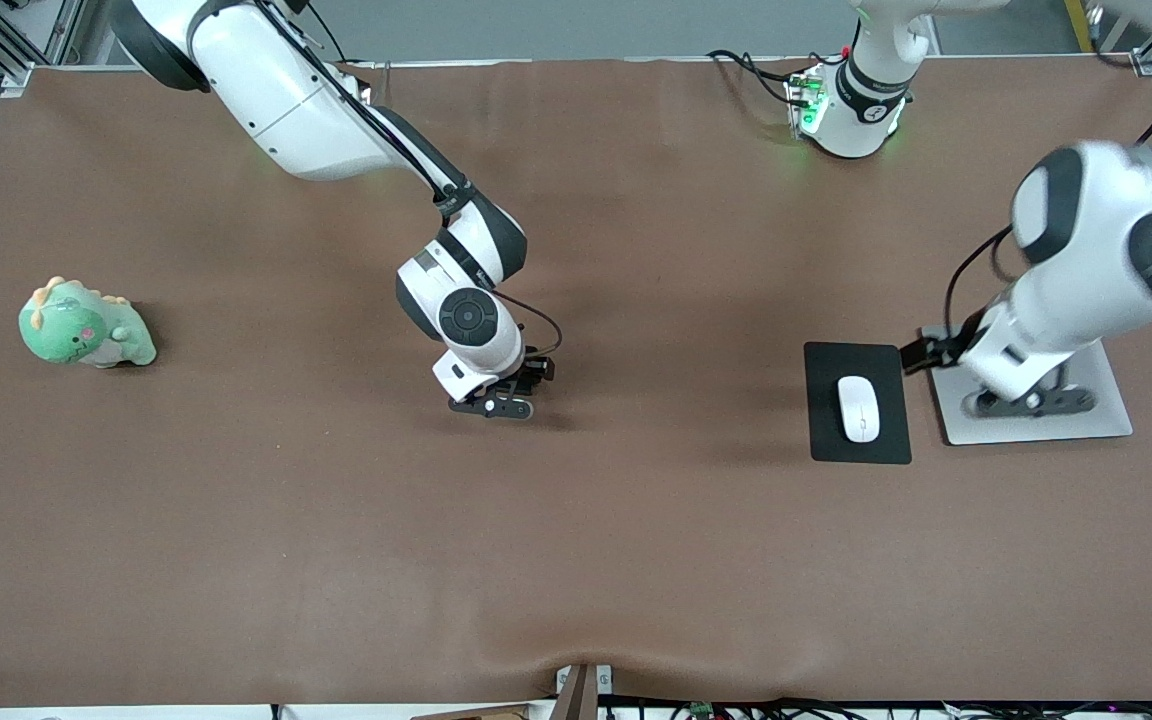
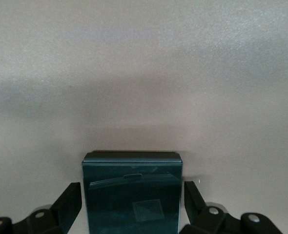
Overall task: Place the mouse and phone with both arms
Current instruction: 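Open the left gripper and lift it away from the mouse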
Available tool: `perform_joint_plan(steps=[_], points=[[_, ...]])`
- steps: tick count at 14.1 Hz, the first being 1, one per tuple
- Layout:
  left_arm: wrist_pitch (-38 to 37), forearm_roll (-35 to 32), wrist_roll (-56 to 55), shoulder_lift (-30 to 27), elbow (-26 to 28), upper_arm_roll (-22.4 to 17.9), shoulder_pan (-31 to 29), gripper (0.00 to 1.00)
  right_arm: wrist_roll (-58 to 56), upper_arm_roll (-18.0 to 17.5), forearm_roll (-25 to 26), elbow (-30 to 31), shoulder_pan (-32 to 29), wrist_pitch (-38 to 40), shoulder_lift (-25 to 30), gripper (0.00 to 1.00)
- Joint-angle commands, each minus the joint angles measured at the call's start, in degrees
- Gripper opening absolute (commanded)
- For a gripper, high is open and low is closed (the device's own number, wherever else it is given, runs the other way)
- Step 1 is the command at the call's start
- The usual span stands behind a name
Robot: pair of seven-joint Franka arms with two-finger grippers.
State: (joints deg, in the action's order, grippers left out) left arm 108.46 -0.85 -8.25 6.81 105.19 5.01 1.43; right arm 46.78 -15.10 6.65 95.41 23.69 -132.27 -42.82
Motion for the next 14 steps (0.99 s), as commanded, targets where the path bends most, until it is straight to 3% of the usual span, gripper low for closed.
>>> perform_joint_plan(steps=[1,2,3,6,9,11,14], points=[[-8.4,2.8,2.0,-5.7,-2.4,-1.8,0.1,1.00,1.9,0.1,1.9,0.3,0.1,-0.2,0.2,0.22],[-11.7,3.2,3.3,-6.2,-4.5,-3.0,0.4,1.00,1.8,0.1,1.9,0.4,0.0,-0.1,0.3,0.07],[-15.3,3.5,4.9,-6.5,-7.0,-4.1,0.8,1.00,1.8,0.1,1.9,0.3,-0.3,0.1,0.5,0.00],[-19.1,4.7,6.8,-8.6,-10.2,-11.0,5.1,1.00,1.7,-0.1,1.8,-1.3,-1.0,4.3,1.5,0.00],[-19.1,4.3,6.8,-9.6,-10.3,-9.9,4.3,1.00,1.5,-0.4,1.3,-2.2,-3.8,11.1,4.7,0.00],[-18.9,3.8,6.5,-9.5,-10.3,-5.1,1.3,1.00,1.2,-0.5,1.1,-1.8,-5.8,13.2,6.9,0.00],[-18.8,3.8,6.9,-9.5,-10.3,-5.3,1.6,1.00,0.9,-2.1,1.0,-1.0,-10.5,15.8,8.7,0.00]])
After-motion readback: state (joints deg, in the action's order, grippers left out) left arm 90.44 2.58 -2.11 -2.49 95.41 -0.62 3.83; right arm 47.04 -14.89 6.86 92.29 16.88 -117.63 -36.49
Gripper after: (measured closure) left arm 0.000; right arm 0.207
